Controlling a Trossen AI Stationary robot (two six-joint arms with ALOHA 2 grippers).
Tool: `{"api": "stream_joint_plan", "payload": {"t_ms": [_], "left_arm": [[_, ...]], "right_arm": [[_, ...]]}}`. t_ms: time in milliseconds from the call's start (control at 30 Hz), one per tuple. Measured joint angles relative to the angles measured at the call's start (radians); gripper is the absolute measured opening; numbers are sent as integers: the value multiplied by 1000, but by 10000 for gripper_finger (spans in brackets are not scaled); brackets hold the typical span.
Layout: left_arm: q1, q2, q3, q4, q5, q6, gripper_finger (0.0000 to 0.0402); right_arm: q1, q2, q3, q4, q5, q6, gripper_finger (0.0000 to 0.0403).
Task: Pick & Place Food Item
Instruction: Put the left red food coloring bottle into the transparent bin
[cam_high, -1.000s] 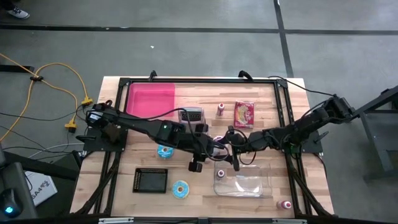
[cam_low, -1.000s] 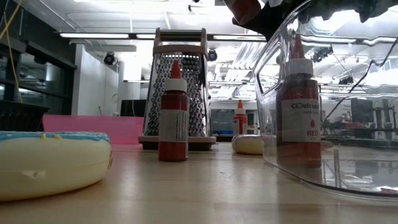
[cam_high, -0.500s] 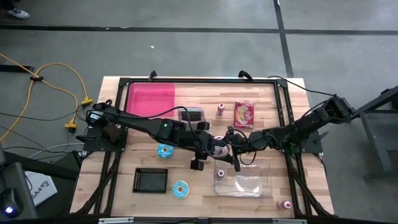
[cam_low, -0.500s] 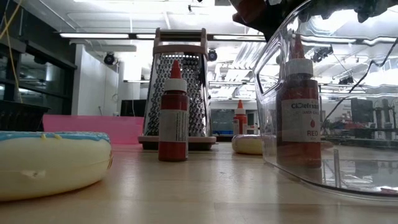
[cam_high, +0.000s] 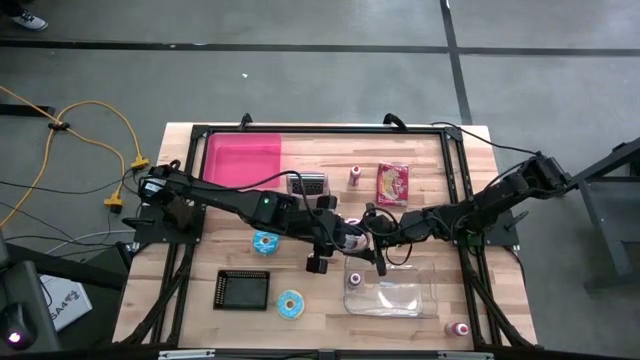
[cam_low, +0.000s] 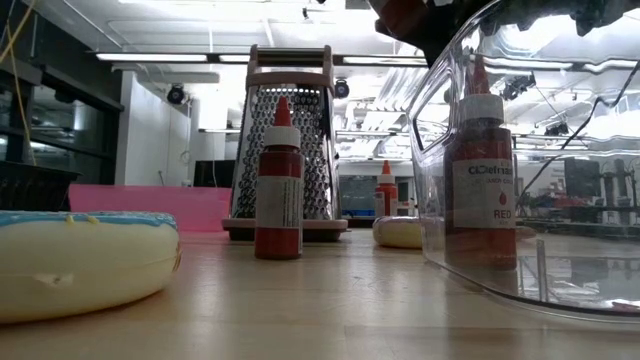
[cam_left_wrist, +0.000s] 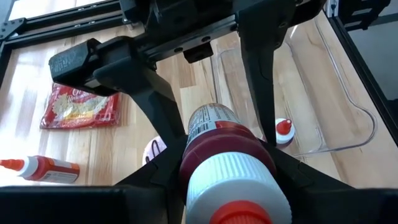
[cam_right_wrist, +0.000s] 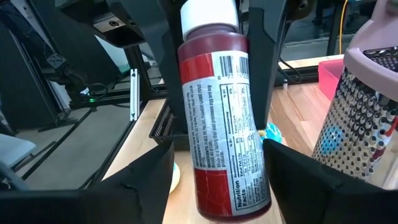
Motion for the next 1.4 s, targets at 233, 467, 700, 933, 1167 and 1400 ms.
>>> {"api": "stream_joint_plan", "payload": {"t_ms": [233, 467, 700, 933, 1167, 1400], "left_arm": [[0, 0, 0, -2, 16, -3, 145], [0, 0, 0, -2, 32, -4, 145], [0, 0, 0, -3, 33, -4, 145], [0, 0, 0, -2, 33, -4, 145], [0, 0, 0, -2, 32, 9, 151], [-2, 0, 0, 9, 27, 27, 198]], "right_arm": [[0, 0, 0, 0, 0, 0, 196], [0, 0, 0, 0, 0, 0, 164], [0, 0, 0, 0, -1, -3, 148], [0, 0, 0, 0, -1, -3, 146], [0, 0, 0, 0, 0, -2, 144], [3, 0, 0, -2, -13, 4, 143]]}}
